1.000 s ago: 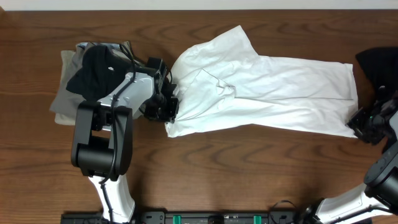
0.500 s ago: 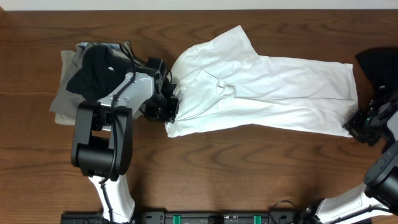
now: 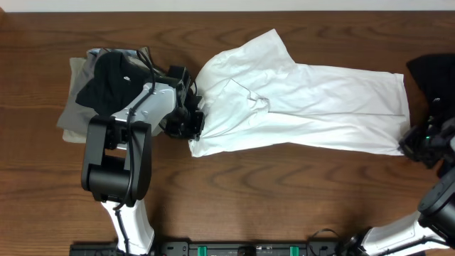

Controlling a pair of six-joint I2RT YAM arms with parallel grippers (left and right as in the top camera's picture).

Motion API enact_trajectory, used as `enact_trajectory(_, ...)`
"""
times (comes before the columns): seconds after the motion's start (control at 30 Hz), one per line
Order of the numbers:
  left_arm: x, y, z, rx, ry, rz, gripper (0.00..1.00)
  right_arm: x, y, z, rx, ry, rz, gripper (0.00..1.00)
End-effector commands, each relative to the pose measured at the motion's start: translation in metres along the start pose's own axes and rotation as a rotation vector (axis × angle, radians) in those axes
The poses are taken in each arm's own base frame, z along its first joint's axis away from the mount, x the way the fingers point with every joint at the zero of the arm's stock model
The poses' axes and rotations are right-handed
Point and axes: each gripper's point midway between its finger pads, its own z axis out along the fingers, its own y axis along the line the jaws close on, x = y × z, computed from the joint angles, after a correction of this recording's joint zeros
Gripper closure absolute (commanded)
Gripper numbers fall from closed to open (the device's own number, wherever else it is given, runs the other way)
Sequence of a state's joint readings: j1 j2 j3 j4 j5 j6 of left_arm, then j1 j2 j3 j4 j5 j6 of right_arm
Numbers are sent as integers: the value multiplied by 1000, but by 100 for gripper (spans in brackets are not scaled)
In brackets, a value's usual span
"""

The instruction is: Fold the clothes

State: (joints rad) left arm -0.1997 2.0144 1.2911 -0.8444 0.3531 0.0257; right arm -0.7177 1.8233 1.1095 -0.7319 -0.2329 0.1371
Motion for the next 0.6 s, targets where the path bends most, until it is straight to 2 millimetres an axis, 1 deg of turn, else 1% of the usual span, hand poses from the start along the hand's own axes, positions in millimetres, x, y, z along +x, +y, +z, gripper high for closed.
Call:
enact_trajectory(0.0,4,18,12,-71,31,-20,94,-26,-25,-33,74,-111,34,99)
enact_trajectory(0.13,3,19,12,-71,27,-21,94,-29,-37,-39,65,-121,99,99)
enact_trajectory(0.27,2,20,12,-70,23,-24,94,-28,-41,-39,76,-118,104,99)
enact_trajectory(0.37,2,22,10,-69,21,-32,94,-22,-47,-39,116,-96,110,99)
enact_trajectory(0.43,0,22,8,-68,16,-38,94,-16,-47,-38,120,-70,113,99)
enact_trajectory(0.57,-8,18,-4,-66,-25,-27,94,-4,-48,-38,143,-24,108,98)
